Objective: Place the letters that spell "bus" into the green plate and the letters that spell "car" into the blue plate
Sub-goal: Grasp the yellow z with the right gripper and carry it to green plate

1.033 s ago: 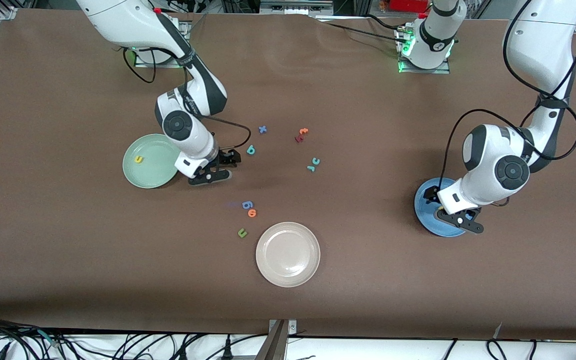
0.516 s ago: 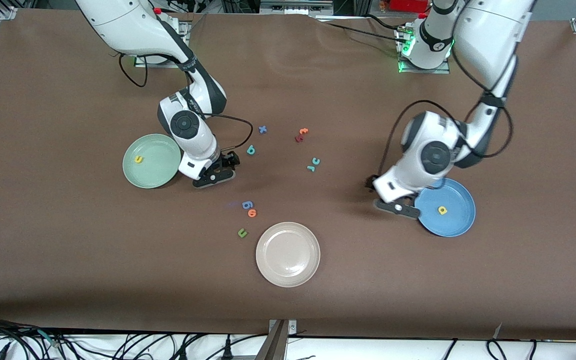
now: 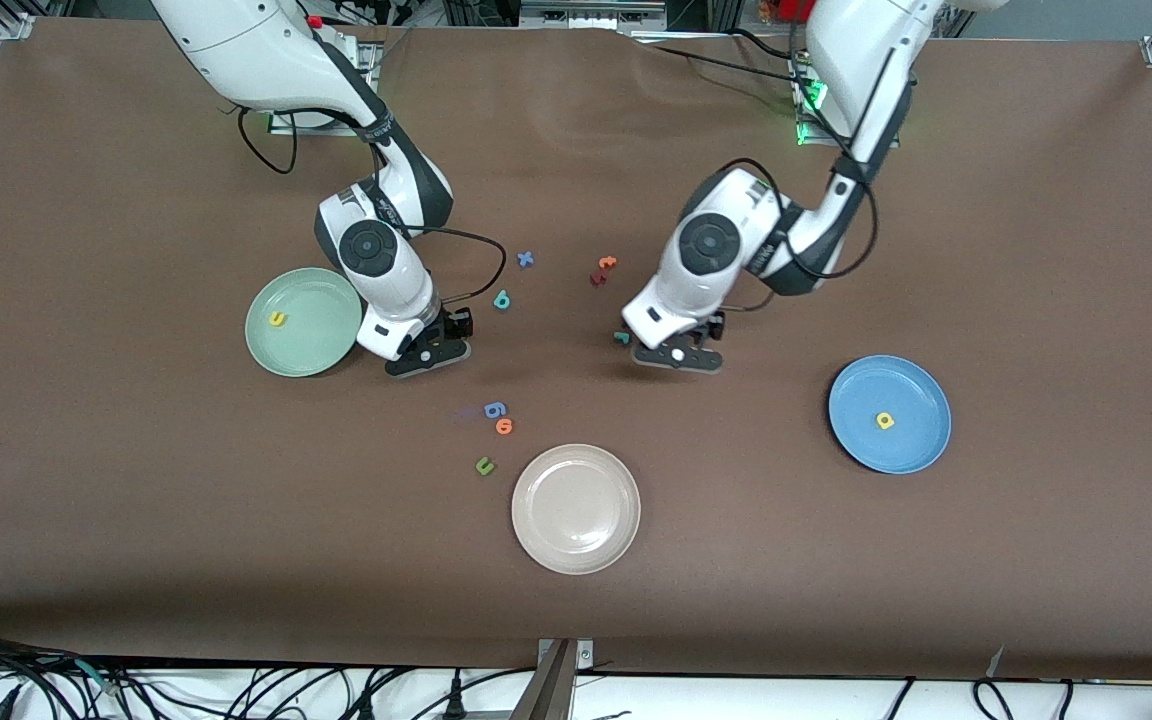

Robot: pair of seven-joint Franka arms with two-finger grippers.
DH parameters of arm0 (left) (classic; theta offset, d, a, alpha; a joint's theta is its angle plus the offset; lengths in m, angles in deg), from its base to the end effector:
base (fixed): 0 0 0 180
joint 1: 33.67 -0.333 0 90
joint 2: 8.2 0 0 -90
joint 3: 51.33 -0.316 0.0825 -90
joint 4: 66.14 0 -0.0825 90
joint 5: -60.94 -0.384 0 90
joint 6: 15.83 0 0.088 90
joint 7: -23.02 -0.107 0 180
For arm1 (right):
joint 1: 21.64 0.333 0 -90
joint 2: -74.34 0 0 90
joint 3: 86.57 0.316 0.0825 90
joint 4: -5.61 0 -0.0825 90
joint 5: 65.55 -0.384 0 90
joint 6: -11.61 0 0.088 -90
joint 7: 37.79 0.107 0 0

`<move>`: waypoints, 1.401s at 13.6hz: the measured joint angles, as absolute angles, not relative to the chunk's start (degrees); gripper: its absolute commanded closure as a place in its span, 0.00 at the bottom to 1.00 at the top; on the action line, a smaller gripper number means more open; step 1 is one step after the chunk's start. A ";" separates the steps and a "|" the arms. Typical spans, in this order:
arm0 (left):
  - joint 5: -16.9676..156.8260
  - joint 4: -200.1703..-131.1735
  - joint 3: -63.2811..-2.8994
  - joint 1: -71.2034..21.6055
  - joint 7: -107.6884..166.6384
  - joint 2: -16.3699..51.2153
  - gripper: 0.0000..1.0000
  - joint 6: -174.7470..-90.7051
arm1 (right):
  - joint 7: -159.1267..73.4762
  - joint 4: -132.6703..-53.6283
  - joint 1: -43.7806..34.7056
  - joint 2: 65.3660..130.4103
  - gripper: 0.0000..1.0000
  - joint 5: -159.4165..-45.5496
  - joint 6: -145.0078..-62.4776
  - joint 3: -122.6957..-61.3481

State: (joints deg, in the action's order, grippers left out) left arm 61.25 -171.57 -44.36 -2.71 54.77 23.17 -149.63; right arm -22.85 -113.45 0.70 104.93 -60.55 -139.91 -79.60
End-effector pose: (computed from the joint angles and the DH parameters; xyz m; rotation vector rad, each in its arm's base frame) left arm 0.5081 -0.3902 0.2273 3.1086 -0.1368 -0.1220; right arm 0.5125 0.2905 0.1716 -3.0728 -0.4783 -0.0444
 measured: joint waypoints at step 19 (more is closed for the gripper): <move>61.25 -162.81 -44.63 0.18 57.56 32.51 0.03 -150.15 | -22.49 -111.67 0.05 91.86 0.98 -60.55 -116.97 -89.88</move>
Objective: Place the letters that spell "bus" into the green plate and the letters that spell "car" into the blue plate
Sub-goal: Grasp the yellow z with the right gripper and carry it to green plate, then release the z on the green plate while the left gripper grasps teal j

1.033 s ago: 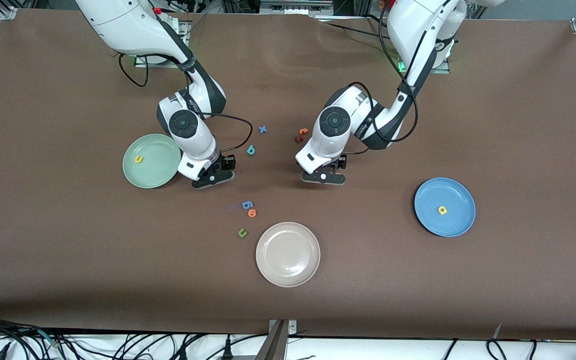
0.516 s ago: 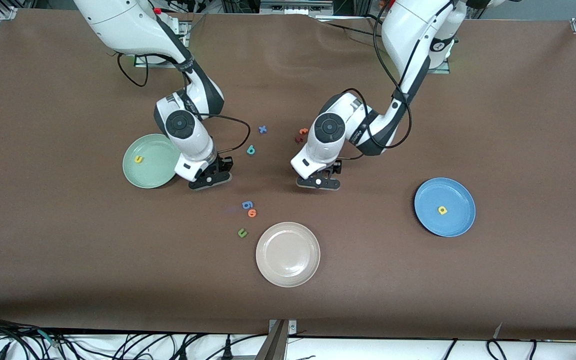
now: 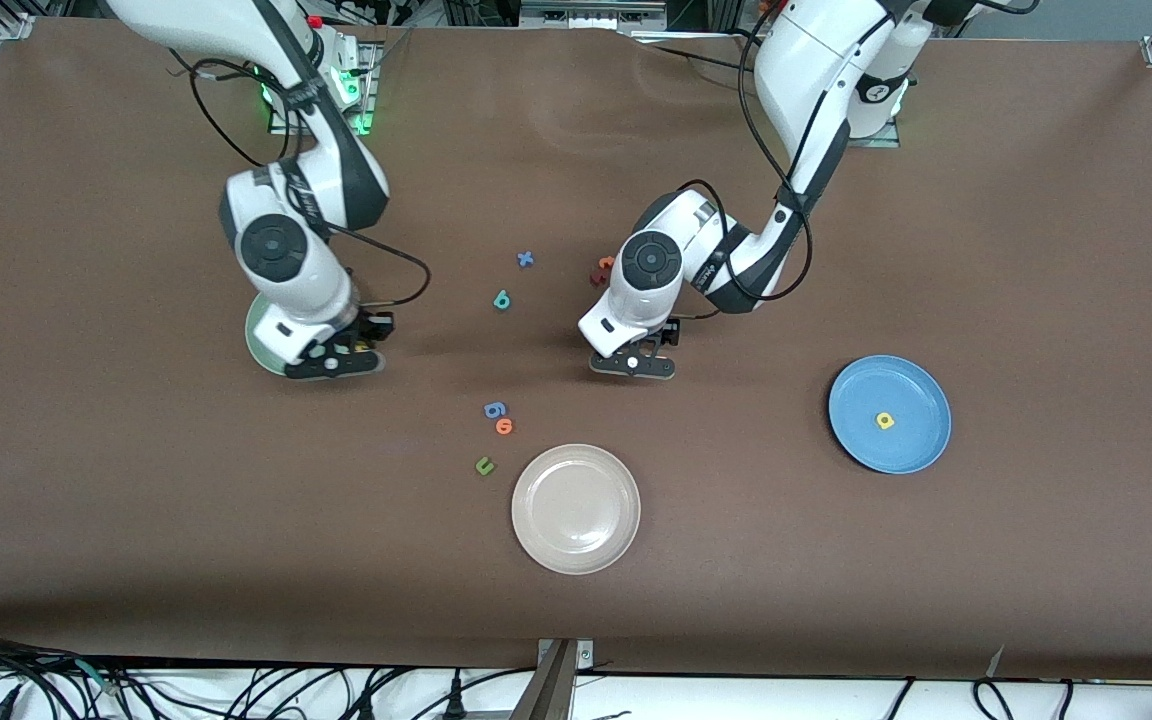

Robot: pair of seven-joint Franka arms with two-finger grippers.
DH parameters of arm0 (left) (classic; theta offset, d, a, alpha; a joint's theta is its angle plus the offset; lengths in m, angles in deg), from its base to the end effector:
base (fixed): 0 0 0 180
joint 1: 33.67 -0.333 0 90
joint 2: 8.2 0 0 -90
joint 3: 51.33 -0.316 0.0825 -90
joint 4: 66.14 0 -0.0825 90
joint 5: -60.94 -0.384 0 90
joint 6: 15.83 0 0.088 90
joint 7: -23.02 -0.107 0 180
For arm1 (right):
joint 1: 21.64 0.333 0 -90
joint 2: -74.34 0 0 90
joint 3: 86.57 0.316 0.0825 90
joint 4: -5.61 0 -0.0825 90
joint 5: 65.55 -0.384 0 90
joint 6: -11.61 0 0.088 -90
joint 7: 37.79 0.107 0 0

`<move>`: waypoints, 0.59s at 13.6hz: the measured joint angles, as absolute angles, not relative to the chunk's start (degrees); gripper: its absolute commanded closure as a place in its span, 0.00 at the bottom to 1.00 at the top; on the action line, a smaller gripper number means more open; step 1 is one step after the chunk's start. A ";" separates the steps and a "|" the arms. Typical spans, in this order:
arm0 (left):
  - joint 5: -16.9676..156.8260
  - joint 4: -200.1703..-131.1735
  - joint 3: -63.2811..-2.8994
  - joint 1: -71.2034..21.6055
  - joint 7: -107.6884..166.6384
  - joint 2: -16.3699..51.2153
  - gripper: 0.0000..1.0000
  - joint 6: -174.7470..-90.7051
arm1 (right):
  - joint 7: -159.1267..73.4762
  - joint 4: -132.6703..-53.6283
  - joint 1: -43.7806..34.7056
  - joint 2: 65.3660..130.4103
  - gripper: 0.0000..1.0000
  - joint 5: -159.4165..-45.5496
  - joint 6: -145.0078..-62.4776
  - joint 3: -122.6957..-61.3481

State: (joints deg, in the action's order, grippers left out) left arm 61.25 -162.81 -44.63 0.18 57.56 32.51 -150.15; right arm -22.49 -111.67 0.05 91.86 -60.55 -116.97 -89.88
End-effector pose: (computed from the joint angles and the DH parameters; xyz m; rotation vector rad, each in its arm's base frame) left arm 0.5155 -0.4313 0.1832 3.1024 -0.1161 -0.1367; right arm 0.5514 0.1813 0.2820 3.0238 0.1720 -0.1210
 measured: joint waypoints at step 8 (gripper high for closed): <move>61.25 -162.80 -44.63 1.73 58.90 33.79 0.31 -151.77 | -25.54 -122.26 -0.53 92.18 0.98 -66.23 -119.49 -98.70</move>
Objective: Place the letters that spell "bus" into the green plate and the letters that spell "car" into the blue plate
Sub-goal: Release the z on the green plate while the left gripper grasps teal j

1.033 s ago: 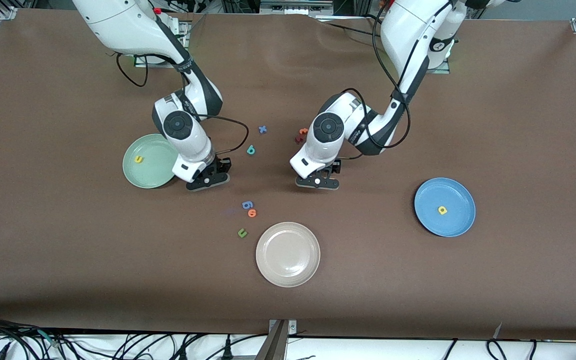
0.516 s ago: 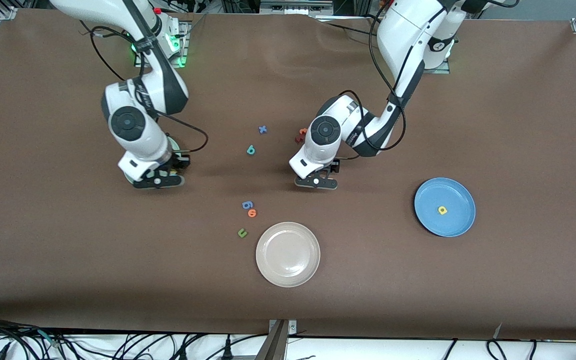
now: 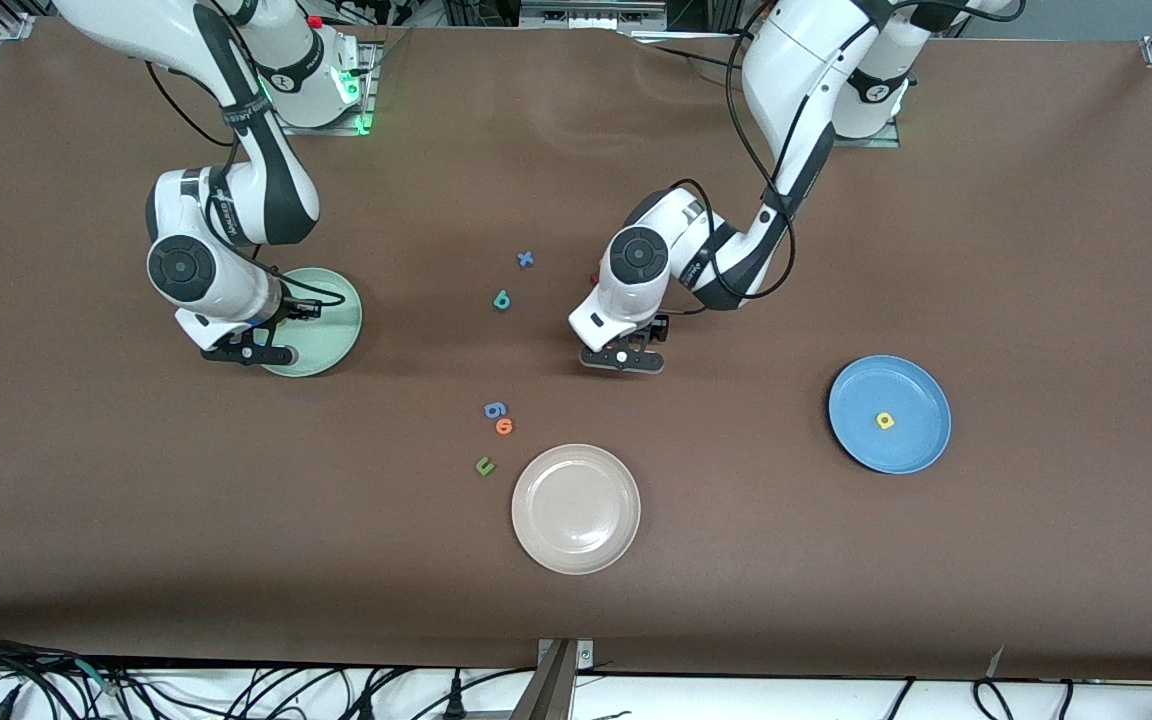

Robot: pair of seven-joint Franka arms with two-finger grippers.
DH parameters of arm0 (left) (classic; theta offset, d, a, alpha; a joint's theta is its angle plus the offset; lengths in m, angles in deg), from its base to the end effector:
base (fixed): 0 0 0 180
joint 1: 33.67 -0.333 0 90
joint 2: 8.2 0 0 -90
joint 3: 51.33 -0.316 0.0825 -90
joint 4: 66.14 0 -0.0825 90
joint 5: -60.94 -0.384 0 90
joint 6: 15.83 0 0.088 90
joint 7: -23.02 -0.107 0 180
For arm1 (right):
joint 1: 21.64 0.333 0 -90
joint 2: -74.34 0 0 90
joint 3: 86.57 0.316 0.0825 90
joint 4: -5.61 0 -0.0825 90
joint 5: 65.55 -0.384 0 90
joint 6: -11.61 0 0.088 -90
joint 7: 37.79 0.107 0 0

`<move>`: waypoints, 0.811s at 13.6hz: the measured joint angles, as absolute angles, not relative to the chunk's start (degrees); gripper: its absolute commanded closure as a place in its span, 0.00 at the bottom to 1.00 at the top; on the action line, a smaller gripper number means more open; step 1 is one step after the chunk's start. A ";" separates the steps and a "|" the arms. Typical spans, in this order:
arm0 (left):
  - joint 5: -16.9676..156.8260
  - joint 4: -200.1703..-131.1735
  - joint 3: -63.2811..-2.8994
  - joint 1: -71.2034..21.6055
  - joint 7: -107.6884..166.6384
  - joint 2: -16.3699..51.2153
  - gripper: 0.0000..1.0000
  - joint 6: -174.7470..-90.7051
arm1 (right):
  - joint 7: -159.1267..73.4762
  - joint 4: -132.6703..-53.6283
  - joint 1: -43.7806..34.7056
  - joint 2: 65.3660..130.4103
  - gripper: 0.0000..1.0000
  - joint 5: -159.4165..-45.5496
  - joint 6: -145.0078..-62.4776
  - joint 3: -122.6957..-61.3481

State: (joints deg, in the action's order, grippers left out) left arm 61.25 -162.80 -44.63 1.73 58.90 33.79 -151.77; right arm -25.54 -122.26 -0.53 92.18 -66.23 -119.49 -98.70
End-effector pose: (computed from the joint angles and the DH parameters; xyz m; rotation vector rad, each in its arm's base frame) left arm 0.5034 -0.4450 0.1707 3.0994 -0.1185 -0.1321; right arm 0.5128 0.0788 0.2156 3.0176 -0.0968 -0.3536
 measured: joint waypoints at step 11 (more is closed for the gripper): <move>61.25 -162.63 -44.99 1.72 59.00 33.58 0.76 -151.73 | -22.84 -121.63 -0.25 90.98 0.01 -69.22 -119.84 -98.12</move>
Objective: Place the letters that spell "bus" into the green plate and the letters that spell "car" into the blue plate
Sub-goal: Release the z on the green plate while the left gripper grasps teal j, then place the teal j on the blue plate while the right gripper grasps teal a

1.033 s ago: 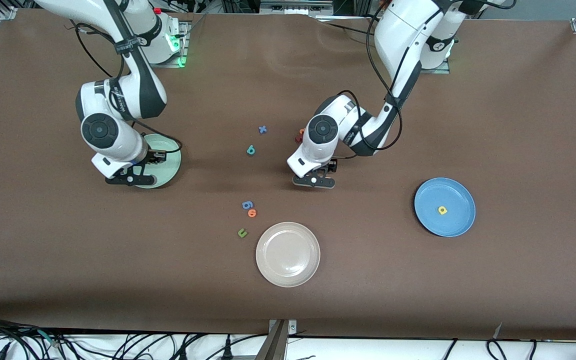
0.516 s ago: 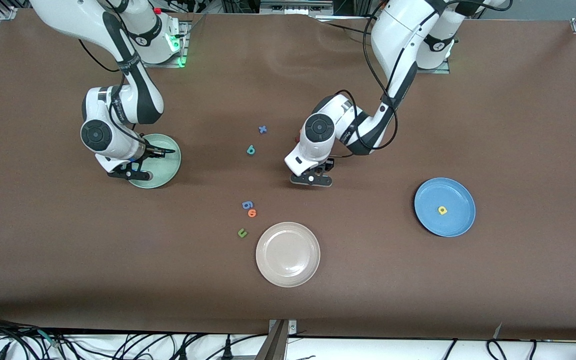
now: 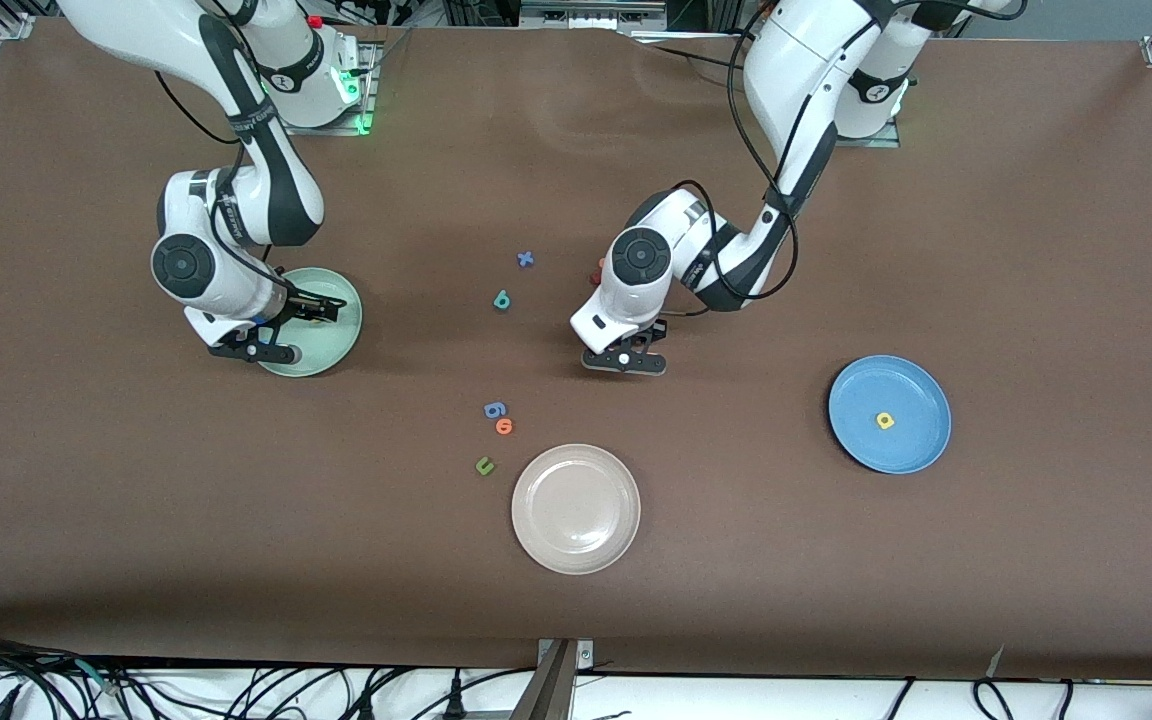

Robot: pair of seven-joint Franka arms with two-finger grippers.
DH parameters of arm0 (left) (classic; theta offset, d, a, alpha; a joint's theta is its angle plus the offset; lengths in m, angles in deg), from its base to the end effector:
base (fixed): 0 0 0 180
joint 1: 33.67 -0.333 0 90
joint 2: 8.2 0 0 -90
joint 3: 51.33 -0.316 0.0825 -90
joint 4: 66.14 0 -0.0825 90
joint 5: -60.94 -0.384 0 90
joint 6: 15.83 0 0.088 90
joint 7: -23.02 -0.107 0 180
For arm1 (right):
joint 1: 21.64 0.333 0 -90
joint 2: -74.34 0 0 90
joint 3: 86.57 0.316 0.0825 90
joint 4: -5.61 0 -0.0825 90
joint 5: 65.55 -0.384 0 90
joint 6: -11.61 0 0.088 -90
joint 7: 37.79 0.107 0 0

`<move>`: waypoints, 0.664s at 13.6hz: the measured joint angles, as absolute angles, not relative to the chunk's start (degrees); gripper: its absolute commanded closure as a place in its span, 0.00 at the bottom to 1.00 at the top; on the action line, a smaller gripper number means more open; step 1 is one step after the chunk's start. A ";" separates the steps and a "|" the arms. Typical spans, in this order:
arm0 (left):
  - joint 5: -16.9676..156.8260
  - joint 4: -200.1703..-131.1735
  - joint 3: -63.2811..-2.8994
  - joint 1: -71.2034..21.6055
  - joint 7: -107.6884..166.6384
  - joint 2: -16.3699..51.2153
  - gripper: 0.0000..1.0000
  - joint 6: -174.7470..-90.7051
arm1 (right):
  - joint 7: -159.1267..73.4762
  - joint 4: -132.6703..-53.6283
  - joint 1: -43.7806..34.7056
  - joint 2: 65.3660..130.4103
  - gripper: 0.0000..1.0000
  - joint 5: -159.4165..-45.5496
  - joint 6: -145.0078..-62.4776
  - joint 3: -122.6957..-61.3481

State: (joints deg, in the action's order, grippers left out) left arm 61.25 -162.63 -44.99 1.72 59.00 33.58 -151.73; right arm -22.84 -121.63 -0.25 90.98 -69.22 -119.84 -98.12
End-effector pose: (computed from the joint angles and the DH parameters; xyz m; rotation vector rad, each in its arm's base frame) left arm 0.5072 -0.4429 0.1740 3.1002 -0.1083 -0.1210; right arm 0.5184 0.0897 0.2302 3.0597 -0.2061 -0.3105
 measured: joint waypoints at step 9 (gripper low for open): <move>61.23 -160.21 -46.00 -0.59 55.31 33.21 0.78 -147.19 | 20.06 -113.90 1.84 90.26 0.01 -69.38 -117.12 -81.82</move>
